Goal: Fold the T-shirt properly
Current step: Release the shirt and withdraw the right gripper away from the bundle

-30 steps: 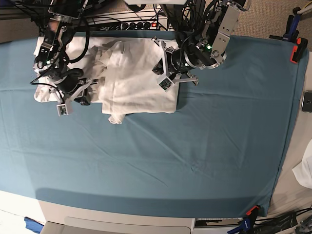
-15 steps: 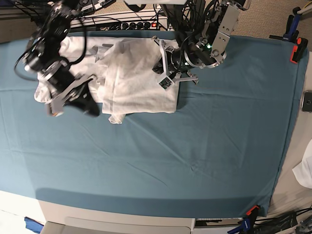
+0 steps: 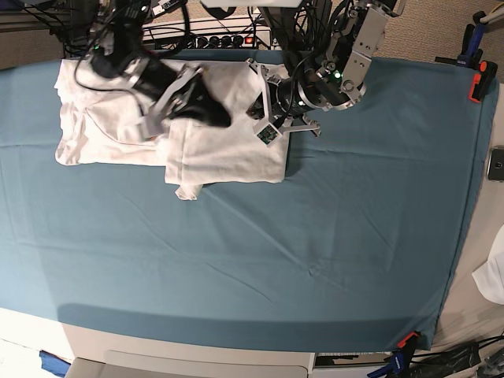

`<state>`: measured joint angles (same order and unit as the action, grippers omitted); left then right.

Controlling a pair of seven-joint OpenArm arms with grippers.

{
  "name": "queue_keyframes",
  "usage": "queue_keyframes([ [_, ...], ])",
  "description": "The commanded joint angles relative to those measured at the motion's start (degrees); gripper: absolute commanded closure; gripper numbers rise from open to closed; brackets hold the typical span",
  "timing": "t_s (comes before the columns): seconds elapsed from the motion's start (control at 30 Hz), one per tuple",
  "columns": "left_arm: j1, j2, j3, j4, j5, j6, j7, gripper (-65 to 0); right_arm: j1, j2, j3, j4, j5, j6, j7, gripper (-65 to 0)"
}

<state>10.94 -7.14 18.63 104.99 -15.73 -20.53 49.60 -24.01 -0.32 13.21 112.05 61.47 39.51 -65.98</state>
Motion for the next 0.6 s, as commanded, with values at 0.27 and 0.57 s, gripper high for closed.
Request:
queue_keyframes([
  [0.27,-0.3,0.3,-0.1,0.9,-0.6,-0.2,-1.2,0.0,-5.1,0.2,-1.4,0.9,-7.2,-3.1,1.3,0.0],
  [0.57,-0.3,0.3,-0.1,0.9,-0.6,-0.2,-1.2,0.0,-6.0,0.4,5.2,0.9,-15.1,-8.5,2.5,0.0],
])
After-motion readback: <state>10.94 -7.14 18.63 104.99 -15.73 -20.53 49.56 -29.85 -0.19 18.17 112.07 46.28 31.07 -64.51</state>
